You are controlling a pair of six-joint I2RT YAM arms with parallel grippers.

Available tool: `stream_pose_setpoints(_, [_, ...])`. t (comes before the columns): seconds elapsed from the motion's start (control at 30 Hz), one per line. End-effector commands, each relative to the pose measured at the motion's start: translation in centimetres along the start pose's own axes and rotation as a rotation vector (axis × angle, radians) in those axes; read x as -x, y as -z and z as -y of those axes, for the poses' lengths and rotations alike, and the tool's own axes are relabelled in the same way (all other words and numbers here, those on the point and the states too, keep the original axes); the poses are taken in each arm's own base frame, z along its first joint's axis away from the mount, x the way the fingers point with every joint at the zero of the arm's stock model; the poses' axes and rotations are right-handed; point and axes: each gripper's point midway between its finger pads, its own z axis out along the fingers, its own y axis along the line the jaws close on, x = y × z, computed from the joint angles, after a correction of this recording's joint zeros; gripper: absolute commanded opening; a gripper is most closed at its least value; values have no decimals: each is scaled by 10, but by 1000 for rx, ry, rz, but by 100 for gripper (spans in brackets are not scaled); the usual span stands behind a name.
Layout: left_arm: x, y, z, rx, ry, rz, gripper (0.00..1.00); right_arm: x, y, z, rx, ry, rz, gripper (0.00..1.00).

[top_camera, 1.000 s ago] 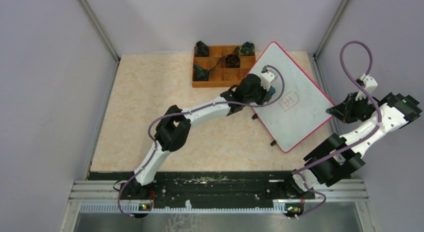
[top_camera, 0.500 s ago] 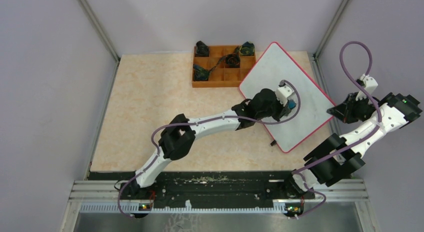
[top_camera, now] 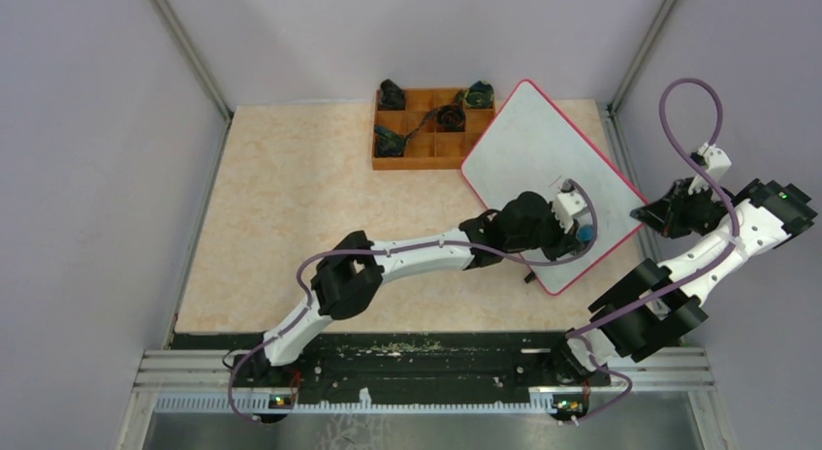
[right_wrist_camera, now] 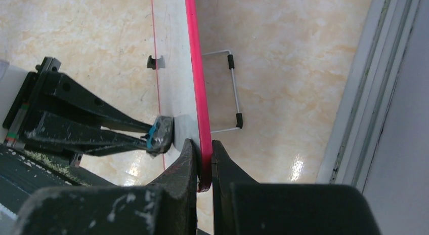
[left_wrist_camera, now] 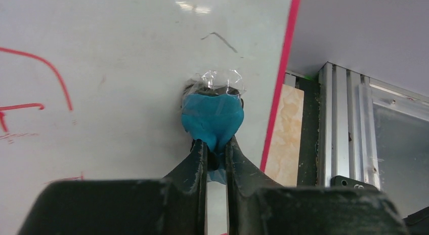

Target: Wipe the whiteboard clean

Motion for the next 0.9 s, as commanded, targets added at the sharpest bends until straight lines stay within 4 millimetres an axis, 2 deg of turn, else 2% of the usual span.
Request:
stream_pose_setpoints(0.0, [4, 13, -54, 82, 19, -10, 0, -18, -5, 2, 3, 125, -98, 0])
stream_pose_setpoints(0.17, [1, 30, -107, 169, 33, -24, 0, -17, -5, 1, 2, 125, -96, 0])
stream_pose_setpoints(0.37, [-13, 52, -165, 267, 62, -51, 0, -16, -4, 1, 2, 126, -92, 0])
stream_pose_setpoints(0.47, [-20, 58, -184, 301, 70, -64, 0, -15, -4, 1, 0, 127, -91, 0])
stream_pose_setpoints(0.57, [-19, 58, -185, 292, 82, -60, 0, -15, -4, 1, 2, 123, -89, 0])
stream_pose_setpoints(0.67, [-10, 53, -173, 269, 78, -42, 0, -15, -5, 0, 5, 120, -88, 0])
stream_pose_setpoints(0.77, [7, 43, -152, 234, 58, -21, 0, -17, -5, 1, 6, 120, -92, 0])
stream_pose_setpoints(0.87, [28, 29, -121, 182, 27, 3, 0, -18, -5, 0, 6, 120, -95, 0])
